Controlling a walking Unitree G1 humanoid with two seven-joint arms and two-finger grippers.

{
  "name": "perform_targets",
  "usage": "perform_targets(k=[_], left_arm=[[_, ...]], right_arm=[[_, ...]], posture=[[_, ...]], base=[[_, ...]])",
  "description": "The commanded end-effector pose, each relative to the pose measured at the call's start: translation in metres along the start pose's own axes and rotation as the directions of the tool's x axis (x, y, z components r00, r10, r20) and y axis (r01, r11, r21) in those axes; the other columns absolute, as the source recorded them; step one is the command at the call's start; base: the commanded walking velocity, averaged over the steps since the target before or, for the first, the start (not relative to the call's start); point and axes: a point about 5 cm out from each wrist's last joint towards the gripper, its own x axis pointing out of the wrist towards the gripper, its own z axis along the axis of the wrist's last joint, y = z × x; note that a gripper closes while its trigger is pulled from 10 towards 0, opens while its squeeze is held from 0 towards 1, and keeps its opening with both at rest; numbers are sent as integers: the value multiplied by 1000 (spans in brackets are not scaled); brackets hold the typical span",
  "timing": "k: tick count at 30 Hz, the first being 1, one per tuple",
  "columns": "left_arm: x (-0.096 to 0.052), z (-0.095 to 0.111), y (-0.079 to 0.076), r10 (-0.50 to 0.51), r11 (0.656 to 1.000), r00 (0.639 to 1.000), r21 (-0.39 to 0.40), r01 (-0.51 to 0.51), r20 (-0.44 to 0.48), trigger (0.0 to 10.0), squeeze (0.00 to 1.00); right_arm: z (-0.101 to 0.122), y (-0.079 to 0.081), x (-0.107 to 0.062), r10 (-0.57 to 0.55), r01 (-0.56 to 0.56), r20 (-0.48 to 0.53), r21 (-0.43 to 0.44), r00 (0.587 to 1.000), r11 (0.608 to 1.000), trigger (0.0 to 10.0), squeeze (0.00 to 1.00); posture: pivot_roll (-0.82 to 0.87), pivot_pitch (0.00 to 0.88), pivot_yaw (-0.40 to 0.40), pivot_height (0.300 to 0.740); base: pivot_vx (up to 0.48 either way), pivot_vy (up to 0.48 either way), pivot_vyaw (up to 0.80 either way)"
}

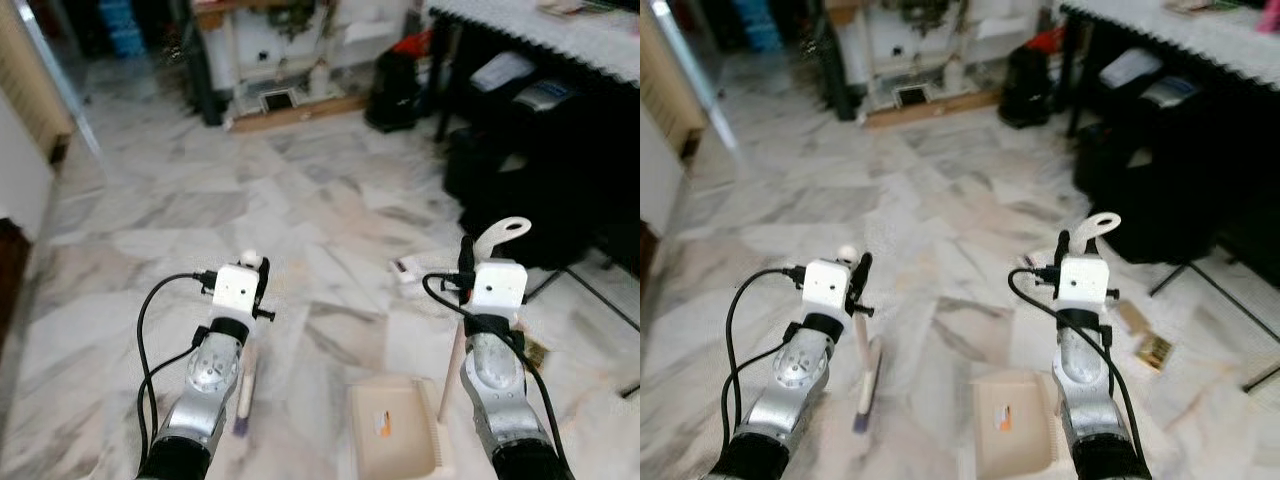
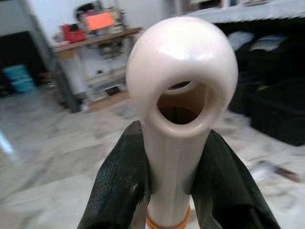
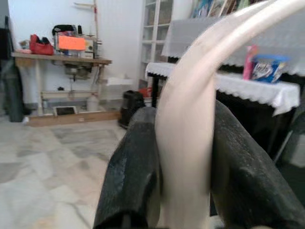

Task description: Sweep floor

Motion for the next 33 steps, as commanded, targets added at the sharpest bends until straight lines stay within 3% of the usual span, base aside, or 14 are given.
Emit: perform_targets(k=[1,33], left_arm=[[6,12,4,0,1000,999,22,-1,54,10000,0],[7,13,3,-3,1000,998,13,2,59,10000,0]], right_arm=[[10,2,5,1,-2,43,6,999,1000,10000,0],[10,1,7,-4,3,44,7,999,1000,10000,0]], posture=[[11,0,65,740],[11,0,63,740]], base=[[0,0,-800],[0,0,-800]])
